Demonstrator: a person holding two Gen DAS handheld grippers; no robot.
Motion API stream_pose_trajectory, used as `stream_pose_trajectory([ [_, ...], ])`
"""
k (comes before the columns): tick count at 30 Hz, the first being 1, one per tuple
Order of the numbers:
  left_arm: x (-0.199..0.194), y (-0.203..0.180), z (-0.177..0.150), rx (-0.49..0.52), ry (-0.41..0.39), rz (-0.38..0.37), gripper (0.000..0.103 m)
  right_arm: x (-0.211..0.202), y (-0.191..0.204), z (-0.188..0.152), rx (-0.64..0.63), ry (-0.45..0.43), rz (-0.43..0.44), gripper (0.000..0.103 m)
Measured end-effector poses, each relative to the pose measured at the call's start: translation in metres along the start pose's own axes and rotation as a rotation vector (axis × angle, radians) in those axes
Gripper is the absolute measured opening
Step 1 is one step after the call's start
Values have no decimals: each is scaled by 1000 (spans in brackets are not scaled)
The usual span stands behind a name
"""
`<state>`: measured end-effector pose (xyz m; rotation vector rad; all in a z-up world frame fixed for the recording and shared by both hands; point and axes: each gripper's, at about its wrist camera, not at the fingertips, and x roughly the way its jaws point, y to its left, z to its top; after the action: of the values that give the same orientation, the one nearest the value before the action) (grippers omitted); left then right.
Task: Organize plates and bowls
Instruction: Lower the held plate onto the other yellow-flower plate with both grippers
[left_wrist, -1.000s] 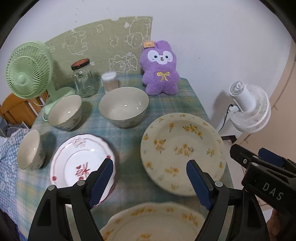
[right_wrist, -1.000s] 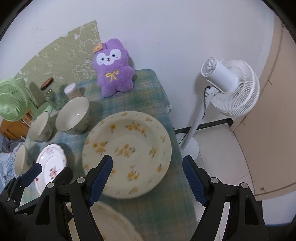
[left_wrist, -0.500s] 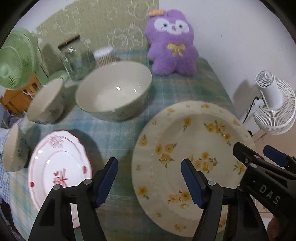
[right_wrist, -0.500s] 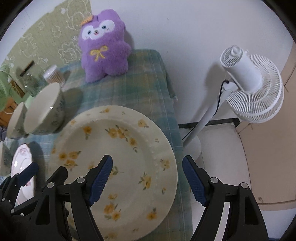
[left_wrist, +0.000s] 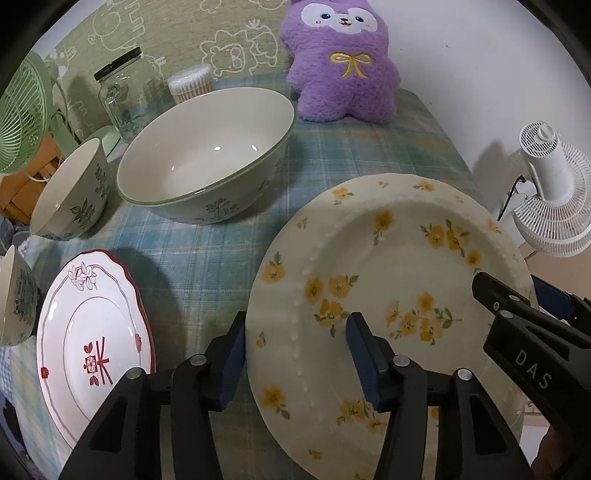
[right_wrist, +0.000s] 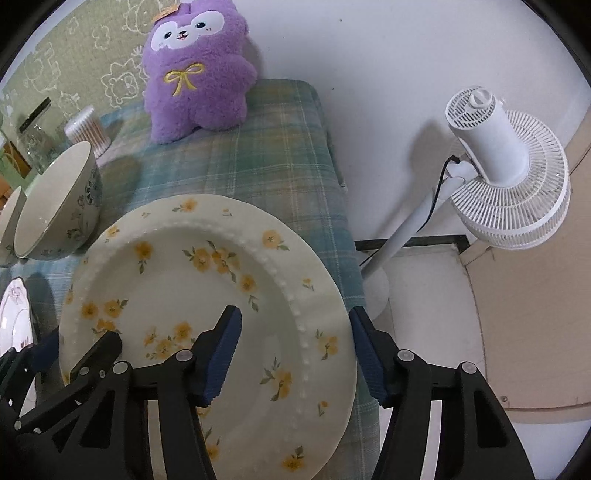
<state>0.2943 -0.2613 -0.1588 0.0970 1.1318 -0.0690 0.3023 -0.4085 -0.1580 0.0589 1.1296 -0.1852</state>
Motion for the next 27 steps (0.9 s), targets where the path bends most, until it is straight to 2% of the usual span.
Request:
stream_pose_trajectory([
  [11,-9,0,0,23,-3,-16,54,-17,-5,-1,46,0,-5,57],
  [21,-42,14,-3,14,-55,-40,54,-55,4,-9,67,-33,-12,57],
  [27,-66,33,-20,11,-89,-33,54,-84,23,-25,54,-57,-14,57],
])
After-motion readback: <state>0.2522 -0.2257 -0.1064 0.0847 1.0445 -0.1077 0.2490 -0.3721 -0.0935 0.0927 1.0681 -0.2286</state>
